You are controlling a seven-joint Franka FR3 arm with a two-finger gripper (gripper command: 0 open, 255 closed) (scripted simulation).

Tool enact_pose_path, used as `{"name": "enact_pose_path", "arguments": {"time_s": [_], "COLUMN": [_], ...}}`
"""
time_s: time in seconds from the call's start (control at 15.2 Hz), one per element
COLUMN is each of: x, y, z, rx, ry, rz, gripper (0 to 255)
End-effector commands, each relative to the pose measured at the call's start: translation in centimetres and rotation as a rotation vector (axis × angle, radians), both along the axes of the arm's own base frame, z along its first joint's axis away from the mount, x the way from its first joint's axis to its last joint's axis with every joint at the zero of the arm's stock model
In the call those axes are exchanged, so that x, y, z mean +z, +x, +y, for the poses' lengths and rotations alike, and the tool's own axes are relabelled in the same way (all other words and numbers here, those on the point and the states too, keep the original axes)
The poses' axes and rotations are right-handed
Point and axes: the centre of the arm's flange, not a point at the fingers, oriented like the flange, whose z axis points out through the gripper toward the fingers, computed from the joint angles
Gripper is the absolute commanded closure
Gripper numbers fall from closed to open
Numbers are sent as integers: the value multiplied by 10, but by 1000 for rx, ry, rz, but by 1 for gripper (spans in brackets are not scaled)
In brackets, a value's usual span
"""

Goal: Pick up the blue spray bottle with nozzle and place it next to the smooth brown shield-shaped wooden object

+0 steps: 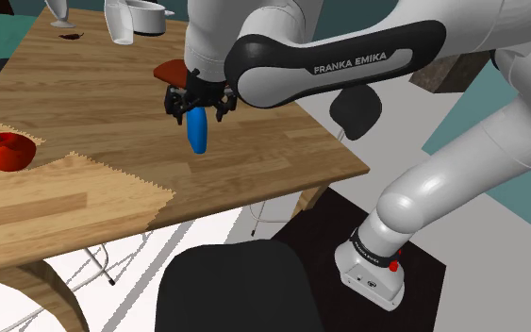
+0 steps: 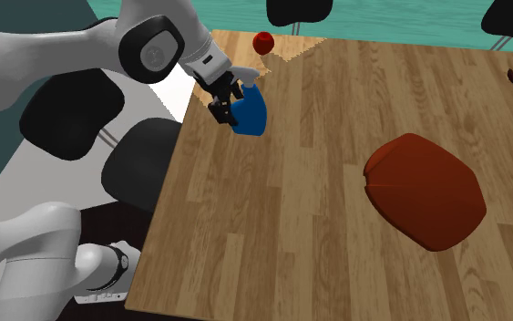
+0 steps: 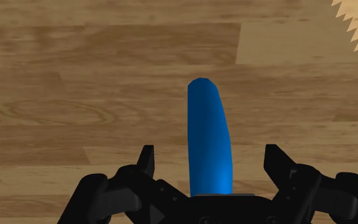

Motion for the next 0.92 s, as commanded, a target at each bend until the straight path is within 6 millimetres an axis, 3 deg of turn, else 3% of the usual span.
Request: {"name": "enact_pose_path", "arguments": {"time_s": [0.0,0.07,0.66,0.86], "x": [0,0,0,16], "y": [0,0,0,0], "z": [0,0,0,0], "rx": [0,0,0,0], "ry": [0,0,0,0], "rz": [0,0,0,0], "gripper": [0,255,255,255]}}
